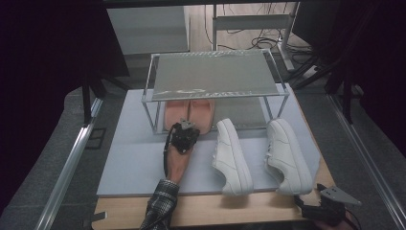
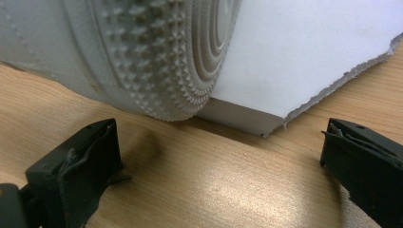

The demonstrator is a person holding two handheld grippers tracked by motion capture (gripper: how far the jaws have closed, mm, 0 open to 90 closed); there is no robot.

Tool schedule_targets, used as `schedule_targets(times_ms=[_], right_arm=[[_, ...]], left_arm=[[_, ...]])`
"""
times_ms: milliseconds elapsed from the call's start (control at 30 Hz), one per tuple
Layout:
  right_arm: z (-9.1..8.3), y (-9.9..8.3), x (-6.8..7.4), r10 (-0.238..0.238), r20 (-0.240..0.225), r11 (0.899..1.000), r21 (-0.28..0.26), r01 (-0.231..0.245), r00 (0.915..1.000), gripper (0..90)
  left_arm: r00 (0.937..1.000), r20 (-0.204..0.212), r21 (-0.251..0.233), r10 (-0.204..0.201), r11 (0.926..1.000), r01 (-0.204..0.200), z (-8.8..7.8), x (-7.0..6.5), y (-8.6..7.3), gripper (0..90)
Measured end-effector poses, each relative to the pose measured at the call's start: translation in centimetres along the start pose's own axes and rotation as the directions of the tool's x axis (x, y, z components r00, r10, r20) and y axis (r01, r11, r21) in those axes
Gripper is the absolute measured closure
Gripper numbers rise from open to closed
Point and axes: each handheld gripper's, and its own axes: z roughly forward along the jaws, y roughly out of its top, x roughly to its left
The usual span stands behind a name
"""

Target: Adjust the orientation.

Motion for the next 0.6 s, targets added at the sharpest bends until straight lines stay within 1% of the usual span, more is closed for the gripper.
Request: schedule_targets(times_ms=[167, 300, 367, 500, 600], right_arm=[[0.0, 0.0, 0.0, 0.000, 0.000, 1.000, 0.000, 0.000, 1.0000, 0.0], [0.0, 0.0, 0.0, 0.000, -0.001, 1.000, 0.000, 0.000, 1.0000, 0.0], [0.0, 0.0, 0.0, 0.000, -0.001, 1.000, 0.000, 0.000, 1.0000, 0.0], [0.0, 0.0, 0.0, -0.001, -0.002, 1.000, -0.001, 0.001, 1.0000, 0.0], [0.0, 0.0, 0.0, -0.001, -0.002, 1.000, -0.001, 0.001, 1.0000, 0.0]], left_arm=[[0.9999, -0.010, 0.010, -0.010, 0.9999, 0.010, 0.6, 0.2, 0.5, 88.9], [0.9994, -0.028, 0.020, -0.021, 0.9995, 0.022, 1.0, 0.5, 0.8, 89.0], [0.9992, -0.027, 0.025, -0.030, 0.9992, 0.030, 1.3, 0.6, 0.9, 88.9], [0.9990, -0.026, 0.032, -0.036, 0.9988, 0.037, 1.6, 0.5, 0.6, 88.9], [0.9993, -0.020, 0.035, -0.030, 0.9989, 0.031, 1.5, 0.4, 0.5, 88.9]])
